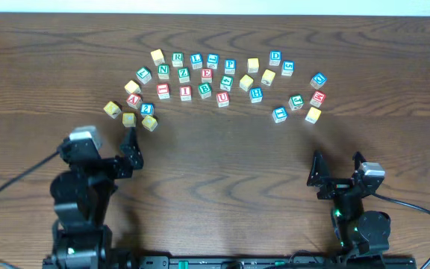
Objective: Spell out NEURIPS
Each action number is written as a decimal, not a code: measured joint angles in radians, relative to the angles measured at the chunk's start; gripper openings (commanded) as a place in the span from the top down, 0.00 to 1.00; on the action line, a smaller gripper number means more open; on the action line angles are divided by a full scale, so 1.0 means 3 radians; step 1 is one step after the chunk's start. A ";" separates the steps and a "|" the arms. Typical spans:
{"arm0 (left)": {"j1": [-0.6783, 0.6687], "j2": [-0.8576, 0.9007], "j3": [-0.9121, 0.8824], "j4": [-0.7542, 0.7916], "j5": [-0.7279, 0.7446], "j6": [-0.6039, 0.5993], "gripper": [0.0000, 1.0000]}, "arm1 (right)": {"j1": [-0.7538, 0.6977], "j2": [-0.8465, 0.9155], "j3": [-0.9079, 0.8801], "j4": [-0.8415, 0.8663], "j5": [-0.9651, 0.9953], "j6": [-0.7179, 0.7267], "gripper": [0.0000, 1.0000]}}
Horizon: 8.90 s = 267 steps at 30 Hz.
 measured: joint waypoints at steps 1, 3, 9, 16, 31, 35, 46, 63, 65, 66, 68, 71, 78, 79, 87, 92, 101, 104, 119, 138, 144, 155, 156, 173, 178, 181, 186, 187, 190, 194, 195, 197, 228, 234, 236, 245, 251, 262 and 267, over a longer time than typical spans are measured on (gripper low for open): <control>0.0000 0.0098 0.0094 -0.0069 0.0023 0.0001 0.03 | 0.0000 -0.0001 0.0000 -0.0003 0.0000 0.0000 0.01; 0.0000 0.0296 0.0287 -0.0210 0.0061 0.0003 0.02 | 0.0000 -0.0001 0.0000 -0.0001 0.0000 0.0000 0.01; 0.0000 0.0833 0.0876 -0.0724 0.0112 0.0071 0.03 | 0.0000 -0.0001 0.0000 -0.0001 0.0000 0.0000 0.01; 0.0000 0.1418 0.1578 -0.1349 0.0121 0.0192 0.02 | 0.0000 -0.0001 0.0000 -0.0001 0.0000 0.0000 0.01; -0.0107 0.2528 0.2658 -0.2247 0.0195 0.0273 0.02 | 0.0000 -0.0001 0.0000 -0.0001 0.0000 0.0000 0.01; -0.0310 0.2739 0.2818 -0.2249 0.0197 0.0277 0.02 | 0.0000 -0.0001 0.0000 -0.0001 0.0000 0.0000 0.01; -0.0706 0.3324 0.3315 -0.2584 0.0109 0.0287 0.02 | 0.0000 -0.0001 0.0000 -0.0003 0.0000 0.0000 0.01; -0.0726 0.3366 0.3315 -0.2553 0.0069 0.0286 0.02 | 0.0000 -0.0001 0.0000 -0.0001 0.0000 0.0000 0.01; -0.0726 0.3366 0.3315 -0.2564 0.0069 0.0286 0.02 | 0.0000 -0.0001 0.0000 -0.0003 0.0000 0.0000 0.01; -0.0726 0.3366 0.3315 -0.2569 0.0069 0.0286 0.02 | 0.0000 -0.0001 0.0000 -0.0003 0.0000 0.0000 0.01; -0.0726 0.3366 0.3315 -0.2570 0.0069 0.0286 0.02 | 0.0000 -0.0001 0.0000 -0.0001 0.0001 0.0000 0.01; -0.0726 0.3366 0.3315 -0.2570 0.0069 0.0286 0.02 | 0.0000 -0.0001 0.0000 -0.0001 0.0000 0.0001 0.01; -0.0726 0.3366 0.3315 -0.2570 0.0069 0.0286 0.02 | 0.0000 -0.0001 0.0000 0.0000 -0.0041 0.0003 0.01; -0.0726 0.3366 0.3315 -0.2570 0.0069 0.0286 0.02 | 0.0000 -0.0001 0.0000 0.0003 -0.0043 0.0003 0.01; -0.0725 0.3366 0.3315 -0.2548 0.0069 0.0286 0.02 | 0.0000 0.0005 0.0001 0.0009 -0.0187 0.0003 0.01; -0.0726 0.3366 0.3315 -0.2469 0.0048 0.0286 0.02 | 0.0000 0.0228 0.0154 0.0005 -0.0308 0.0001 0.01; -0.0721 0.3366 0.3315 -0.2388 -0.0168 0.0286 0.03 | 0.0000 0.1445 0.1319 0.0000 -0.0439 -0.0079 0.01; -0.0698 0.3366 0.3324 -0.2394 -0.0201 0.0286 0.02 | 0.0000 0.1949 0.1715 -0.0056 -0.0484 -0.0100 0.01; -0.0472 0.3363 0.3858 -0.2665 -0.0266 0.0284 0.03 | 0.0000 0.4485 0.4342 -0.1812 -0.1102 -0.0346 0.01; -0.0473 0.3365 0.3858 -0.2701 -0.0268 0.0284 0.03 | 0.0154 0.6278 0.6120 -0.2969 -0.1396 -0.0589 0.01; -0.0473 0.3396 0.3858 -0.2748 -0.0268 0.0281 0.02 | 0.0154 0.6315 0.6121 -0.2954 -0.1353 -0.0599 0.01; -0.0473 0.3580 0.3858 -0.2717 -0.0268 0.0173 0.02 | 0.0154 0.6315 0.6124 -0.2956 -0.1349 -0.0599 0.01; -0.0473 0.3614 0.3858 -0.2702 -0.0268 0.0170 0.03 | 0.0154 0.6315 0.6124 -0.2956 -0.1349 -0.0599 0.01; -0.0473 0.3999 0.3858 -0.2483 -0.0228 0.0156 0.02 | 0.0169 0.6315 0.6124 -0.2973 -0.1348 -0.0599 0.01; -0.0473 0.3999 0.3858 -0.2477 -0.0192 0.0155 0.02 | 0.0169 0.6315 0.6124 -0.2981 -0.1347 -0.0599 0.01; -0.0473 0.3999 0.3858 -0.2477 -0.0181 0.0148 0.03 | 0.0169 0.6315 0.6124 -0.2982 -0.1333 -0.0599 0.01; -0.0473 0.3999 0.3858 -0.2459 -0.0181 0.0145 0.02 | 0.0169 0.6315 0.6124 -0.2981 -0.1314 -0.0599 0.01; -0.0473 0.3999 0.3858 -0.2444 -0.0181 0.0145 0.02 | 0.0169 0.6315 0.6124 -0.2982 -0.1312 -0.0598 0.01; -0.0473 0.3999 0.3858 -0.2415 -0.0181 0.0145 0.02 | 0.0169 0.6315 0.6124 -0.2981 -0.1310 -0.0598 0.01; -0.0473 0.3999 0.3858 -0.2397 -0.0181 0.0145 0.02 | 0.0169 0.6315 0.6124 -0.2982 -0.1310 -0.0596 0.01; -0.0473 0.3999 0.3858 -0.2383 -0.0181 0.0145 0.02 | 0.0169 0.6315 0.6124 -0.2982 -0.1310 -0.0596 0.01; -0.0473 0.3999 0.3858 -0.2364 -0.0181 0.0145 0.02 | 0.0169 0.6315 0.6124 -0.2981 -0.1305 -0.0596 0.01; -0.0482 0.4012 0.4475 -0.2392 -0.0181 0.0070 0.00 | 0.0169 0.6315 0.6124 -0.3023 -0.1274 -0.0596 0.01; -0.0591 0.4021 0.4475 -0.2397 -0.0271 0.0065 0.03 | 0.0169 0.6315 0.6124 -0.3087 -0.1241 -0.0565 0.01; -0.0657 0.4047 0.4475 -0.2410 -0.0303 0.0062 0.03 | 0.0169 0.6315 0.6124 -0.3142 -0.1141 -0.0474 0.01; -0.0809 0.4373 0.4476 -0.2490 -0.0347 -0.0047 0.03 | 0.0169 0.6315 0.6124 -0.3351 -0.0483 -0.0001 0.01; -0.0832 0.4498 0.4476 -0.2491 -0.0357 -0.0169 0.03 | 0.0169 0.6315 0.6124 -0.3443 -0.0123 0.0145 0.01; -0.1099 0.4612 0.4476 -0.2303 -0.0357 -0.0383 0.03 | 0.0169 0.6315 0.6124 -0.3446 0.0085 0.0203 0.01; -0.1158 0.4730 0.4476 -0.2302 -0.0359 -0.0524 0.06 | 0.0169 0.6315 0.6124 -0.3445 0.0088 0.0211 0.01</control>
